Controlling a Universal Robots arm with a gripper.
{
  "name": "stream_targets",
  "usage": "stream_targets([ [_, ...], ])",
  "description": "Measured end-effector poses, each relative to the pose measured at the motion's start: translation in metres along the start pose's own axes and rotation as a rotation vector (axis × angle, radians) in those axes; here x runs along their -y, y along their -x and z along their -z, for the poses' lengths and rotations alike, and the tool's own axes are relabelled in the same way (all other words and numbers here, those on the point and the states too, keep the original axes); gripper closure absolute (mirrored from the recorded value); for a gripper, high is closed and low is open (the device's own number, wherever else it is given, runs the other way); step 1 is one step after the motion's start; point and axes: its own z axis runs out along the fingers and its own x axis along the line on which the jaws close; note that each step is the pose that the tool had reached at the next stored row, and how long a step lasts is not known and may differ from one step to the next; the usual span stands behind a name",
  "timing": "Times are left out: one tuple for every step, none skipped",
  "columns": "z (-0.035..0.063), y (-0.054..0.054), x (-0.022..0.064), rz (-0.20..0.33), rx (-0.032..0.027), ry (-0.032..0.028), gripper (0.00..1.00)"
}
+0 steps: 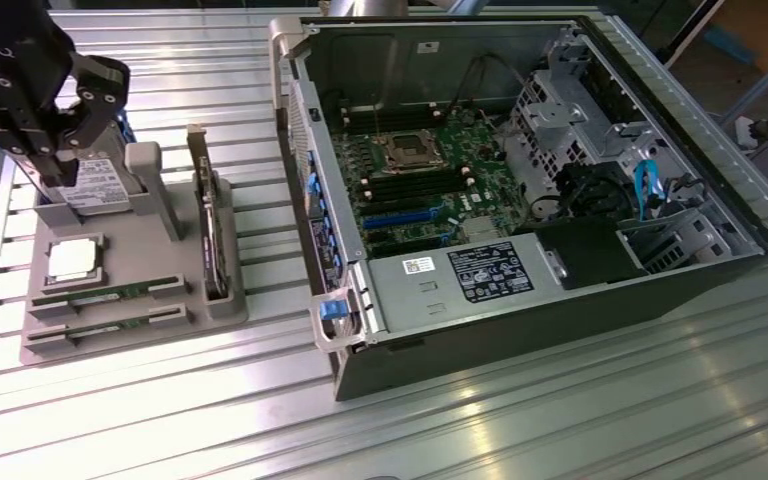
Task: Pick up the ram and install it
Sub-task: 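Pick up the ram and move it above insertion slot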
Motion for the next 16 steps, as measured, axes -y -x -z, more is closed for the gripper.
stream_targets([
  [0.0000, 0.000, 0.0012, 0.000, -0.0001, 0.0000, 0.89],
  [0.0001, 0.000, 0.0024, 0.000, -0.0003, 0.0000, 0.89],
  [0.0002, 0.000, 0.0043, 0.000, -0.0006, 0.0000, 0.89],
  [0.0002, 0.000, 0.0057, 0.000, -0.0007, 0.0000, 0.89],
  [0.0003, 0.001, 0.0079, 0.000, -0.0009, 0.0000, 0.89],
  [0.0004, 0.001, 0.0100, 0.000, -0.0013, -0.0001, 0.89],
  [0.0005, 0.001, 0.0125, 0.000, -0.0016, -0.0001, 0.89],
  [0.0006, 0.001, 0.0140, 0.000, -0.0020, -0.0002, 0.89],
  [0.0007, 0.001, 0.0151, 0.000, -0.0021, -0.0002, 0.89],
  [0.0007, 0.001, 0.0163, 0.000, -0.0024, -0.0002, 0.89],
  [0.0007, 0.001, 0.0164, 0.000, -0.0025, -0.0001, 0.89],
  [0.0007, 0.001, 0.0164, 0.000, -0.0029, -0.0002, 0.89],
  [0.0007, 0.001, 0.0165, 0.000, -0.0031, -0.0003, 0.89],
  [0.0007, 0.001, 0.0165, 0.000, -0.0033, -0.0003, 0.89],
  [0.0007, 0.001, 0.0165, 0.000, -0.0035, -0.0003, 0.89],
  [0.0007, 0.001, 0.0165, 0.000, -0.0037, -0.0003, 0.89],
])
